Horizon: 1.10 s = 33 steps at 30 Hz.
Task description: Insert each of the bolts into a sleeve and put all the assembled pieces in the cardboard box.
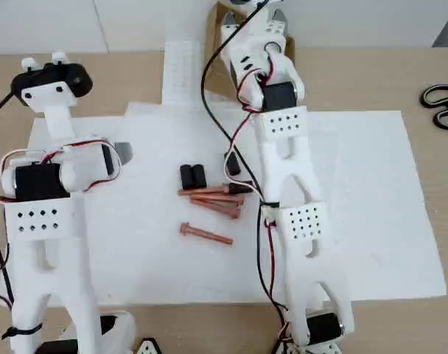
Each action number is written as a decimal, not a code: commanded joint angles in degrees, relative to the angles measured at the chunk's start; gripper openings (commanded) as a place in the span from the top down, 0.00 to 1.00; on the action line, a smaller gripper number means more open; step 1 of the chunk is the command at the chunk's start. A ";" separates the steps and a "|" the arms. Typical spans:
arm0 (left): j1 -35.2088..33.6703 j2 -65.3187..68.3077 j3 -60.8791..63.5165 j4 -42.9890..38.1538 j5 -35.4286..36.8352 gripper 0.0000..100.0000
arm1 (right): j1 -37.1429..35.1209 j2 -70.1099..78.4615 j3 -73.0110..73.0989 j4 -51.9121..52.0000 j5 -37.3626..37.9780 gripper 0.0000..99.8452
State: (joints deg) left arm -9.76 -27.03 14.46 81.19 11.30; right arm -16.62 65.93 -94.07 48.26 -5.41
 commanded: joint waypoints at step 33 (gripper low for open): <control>0.18 -1.41 -0.31 -0.26 -0.62 0.76 | -6.11 17.89 -1.05 -8.66 -0.44 0.67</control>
State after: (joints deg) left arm -9.76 -27.03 14.46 81.19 11.30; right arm -21.36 84.40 -93.98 40.70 -5.41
